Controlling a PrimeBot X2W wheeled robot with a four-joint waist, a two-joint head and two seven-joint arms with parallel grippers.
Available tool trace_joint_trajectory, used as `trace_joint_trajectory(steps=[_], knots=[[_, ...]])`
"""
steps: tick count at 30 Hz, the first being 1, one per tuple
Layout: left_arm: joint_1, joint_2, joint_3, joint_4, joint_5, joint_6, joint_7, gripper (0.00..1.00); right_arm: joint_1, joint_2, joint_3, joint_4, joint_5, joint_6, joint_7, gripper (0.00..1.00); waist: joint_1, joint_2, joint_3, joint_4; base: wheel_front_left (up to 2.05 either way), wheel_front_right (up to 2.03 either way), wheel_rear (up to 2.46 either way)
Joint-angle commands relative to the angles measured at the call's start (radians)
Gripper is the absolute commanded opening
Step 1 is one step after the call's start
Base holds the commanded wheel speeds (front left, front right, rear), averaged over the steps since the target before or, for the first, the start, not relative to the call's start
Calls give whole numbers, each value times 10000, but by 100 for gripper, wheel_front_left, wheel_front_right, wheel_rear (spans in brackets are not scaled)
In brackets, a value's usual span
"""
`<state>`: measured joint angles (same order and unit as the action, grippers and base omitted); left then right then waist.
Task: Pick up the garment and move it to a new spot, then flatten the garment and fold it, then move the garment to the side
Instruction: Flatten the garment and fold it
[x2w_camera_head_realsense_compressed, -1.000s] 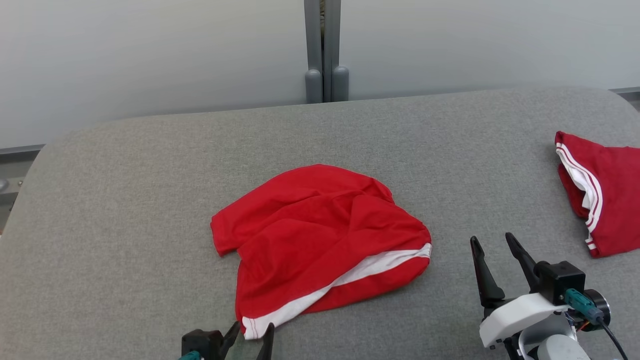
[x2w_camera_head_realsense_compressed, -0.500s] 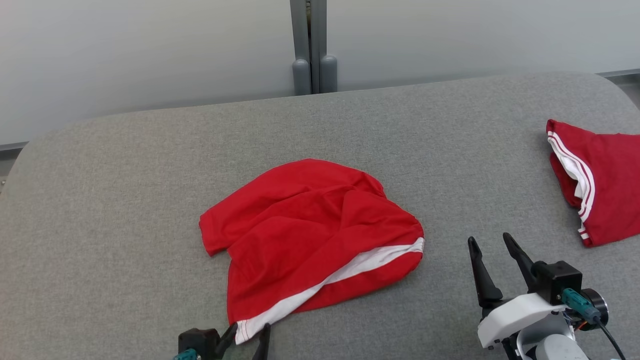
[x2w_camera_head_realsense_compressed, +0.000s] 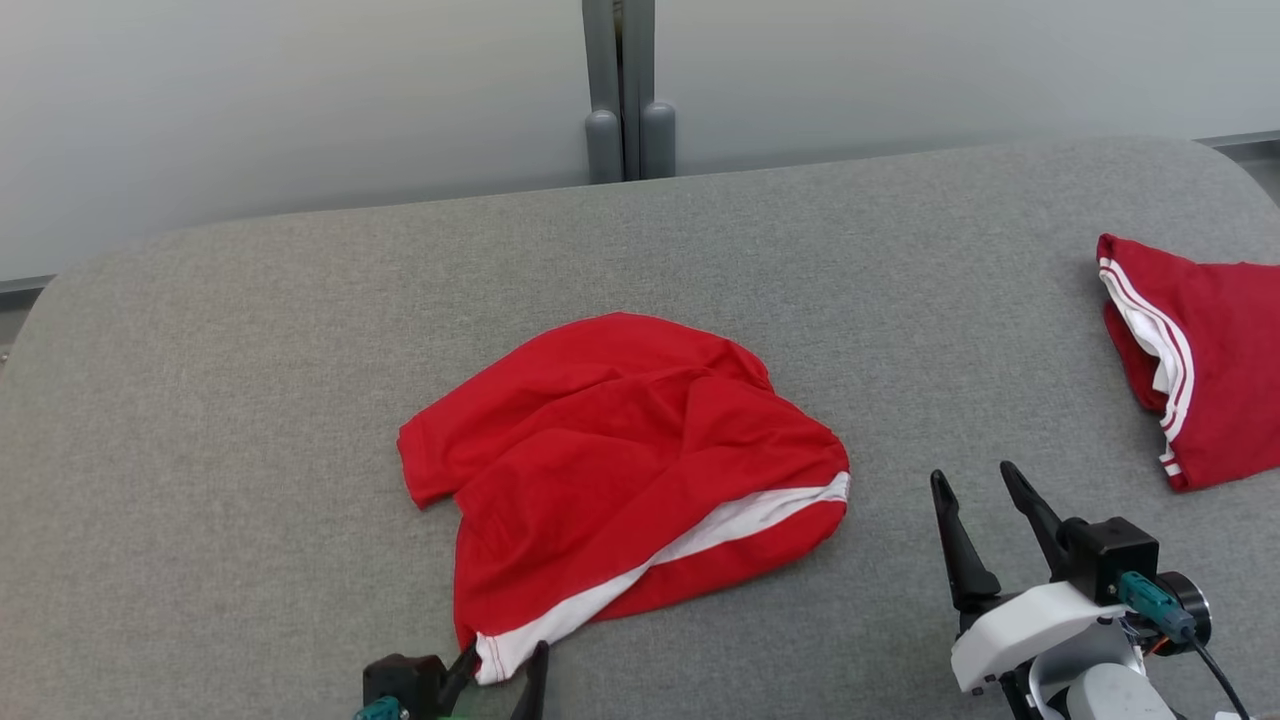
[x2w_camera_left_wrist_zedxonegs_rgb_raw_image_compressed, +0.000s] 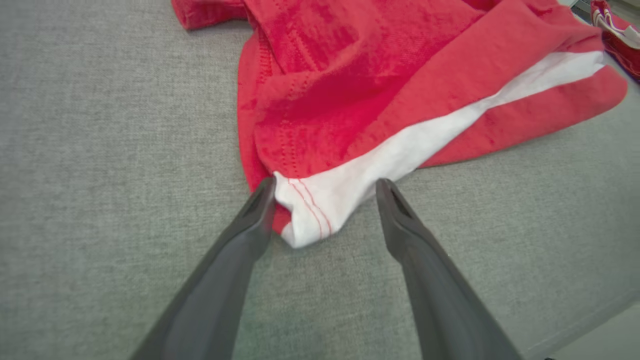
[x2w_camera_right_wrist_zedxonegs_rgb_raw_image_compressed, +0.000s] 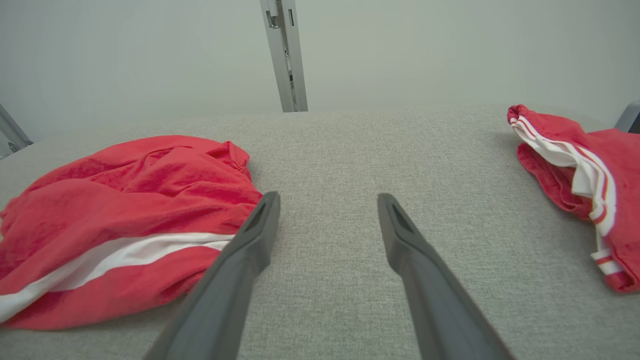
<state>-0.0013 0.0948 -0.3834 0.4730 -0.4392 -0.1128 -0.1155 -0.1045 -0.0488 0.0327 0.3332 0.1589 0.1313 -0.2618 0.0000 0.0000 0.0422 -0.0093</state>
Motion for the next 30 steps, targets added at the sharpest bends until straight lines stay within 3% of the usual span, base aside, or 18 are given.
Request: trace_joint_trajectory(steps=[1, 7, 9, 13, 15, 17, 22, 25, 30], knots=[[-189, 41, -55, -59, -27, -1, -22, 100, -92, -38, -24, 21, 45, -14, -40, 100, 0, 0, 7, -13, 0, 0, 0], [-207, -21, -128, -240, -291, -7, 169, 100, -94, -38, -88, 13, 2, -14, -40, 100, 0, 0, 17, -35, 0, 0, 0], [-215, 35, -90, -218, -311, 131, 319, 93, -98, -38, -79, 21, 6, -14, -40, 100, 0, 0, 11, -47, 0, 0, 0], [-77, 121, -58, -148, -380, 286, 589, 92, -104, -38, -75, -3, 36, -14, -40, 100, 0, 0, 14, -54, 0, 0, 0], [-22, 155, -109, -152, -396, 292, 694, 76, -108, -38, -88, -24, 28, -14, -40, 100, 0, 0, 33, -52, 0, 0, 0], [-2, 144, -164, -183, -435, 253, 748, 49, -120, -38, -101, -44, 21, -14, -40, 100, 0, 0, 49, -46, 0, 0, 0], [-191, 46, -301, -168, -509, 194, 836, 13, -136, -38, -87, -48, 49, -14, -40, 100, 0, 0, 70, -38, 0, 0, 0], [-397, 39, -368, -21, -448, 230, 833, 0, -166, -38, -57, -26, 75, -14, -40, 100, 0, 0, 76, -51, 0, 0, 0], [-547, 66, -162, 64, -414, 516, 371, 0, -215, -38, -89, 16, 62, -14, -40, 100, 0, 0, 100, -75, 0, 0, 0]])
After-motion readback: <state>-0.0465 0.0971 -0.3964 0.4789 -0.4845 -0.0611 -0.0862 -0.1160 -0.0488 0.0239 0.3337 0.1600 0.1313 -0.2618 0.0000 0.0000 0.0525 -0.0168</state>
